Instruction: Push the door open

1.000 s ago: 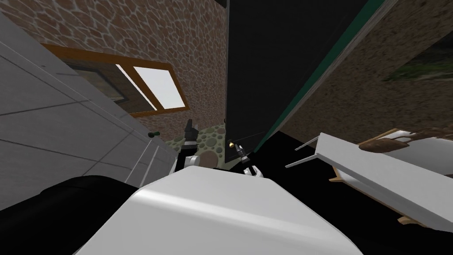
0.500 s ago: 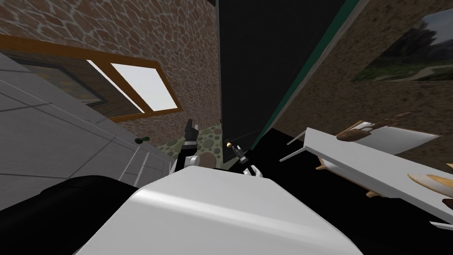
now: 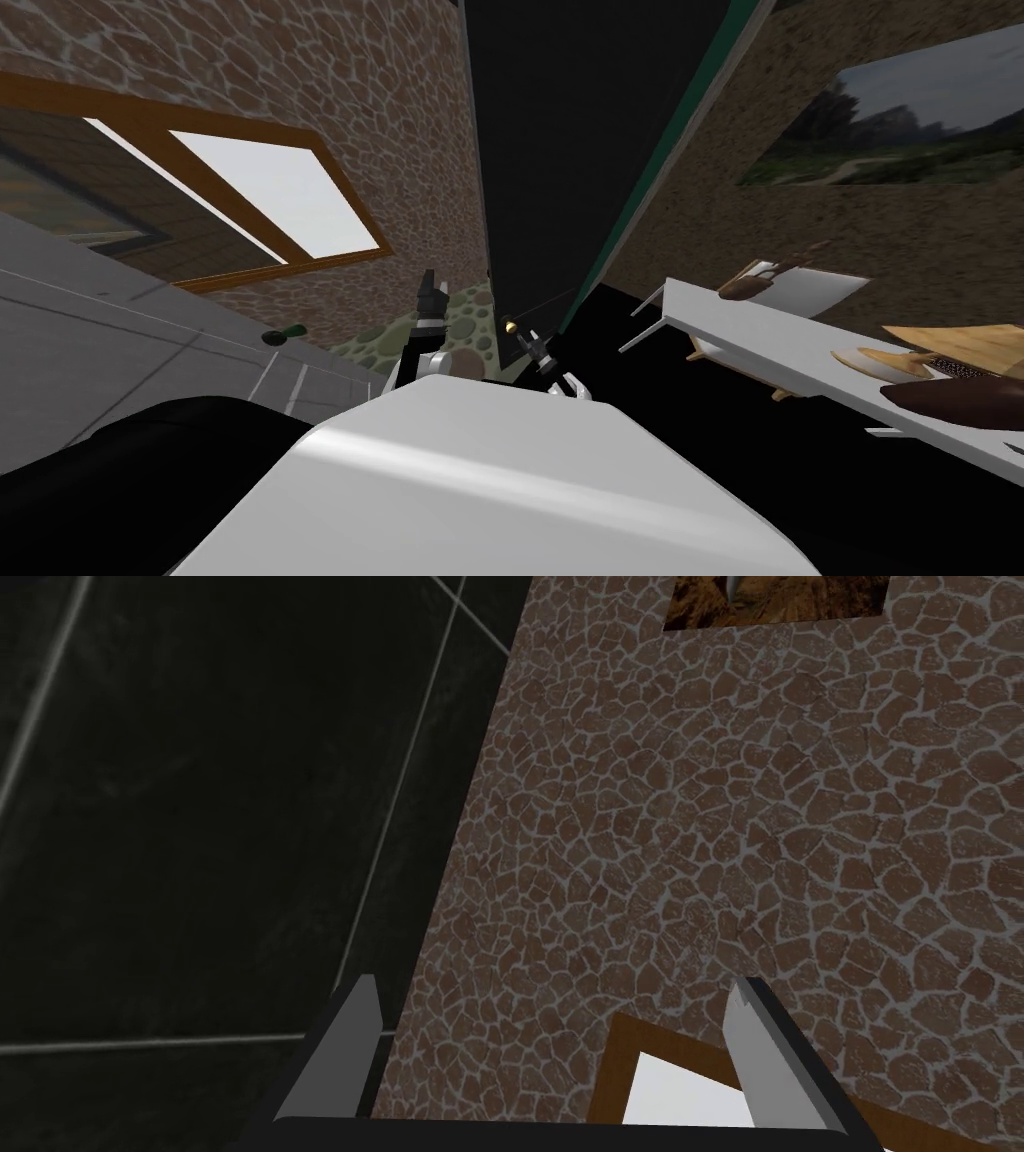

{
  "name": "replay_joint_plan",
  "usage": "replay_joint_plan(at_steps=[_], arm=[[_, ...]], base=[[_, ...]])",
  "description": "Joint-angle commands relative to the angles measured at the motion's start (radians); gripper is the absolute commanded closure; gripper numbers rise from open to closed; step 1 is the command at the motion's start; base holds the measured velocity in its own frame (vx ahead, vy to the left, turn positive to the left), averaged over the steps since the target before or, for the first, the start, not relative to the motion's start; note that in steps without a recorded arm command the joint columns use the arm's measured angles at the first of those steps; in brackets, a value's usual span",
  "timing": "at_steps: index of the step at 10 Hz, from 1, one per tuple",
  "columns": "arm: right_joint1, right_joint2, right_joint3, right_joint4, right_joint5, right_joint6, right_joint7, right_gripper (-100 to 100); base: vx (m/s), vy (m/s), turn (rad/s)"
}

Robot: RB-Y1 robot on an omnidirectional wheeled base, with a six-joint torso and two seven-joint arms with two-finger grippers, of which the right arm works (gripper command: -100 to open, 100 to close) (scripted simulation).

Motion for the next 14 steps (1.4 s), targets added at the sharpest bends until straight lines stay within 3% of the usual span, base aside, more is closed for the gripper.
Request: replay_joint_plan(at_steps=[1,8,14], arm=[[-0.01,-0.01,0.041,-0.001,-0.001,-0.002,0.05,-100],[-0.028,-0.048,0.197,-0.021,-0.004,-0.006,0.236,-100],[-0.039,-0.07,0.29,-0.034,-0.006,-0.008,0.347,-100]], base=[[0.008,0.015,-0.199],[0.006,0.015,-0.201],[0.003,0.011,-0.188]])
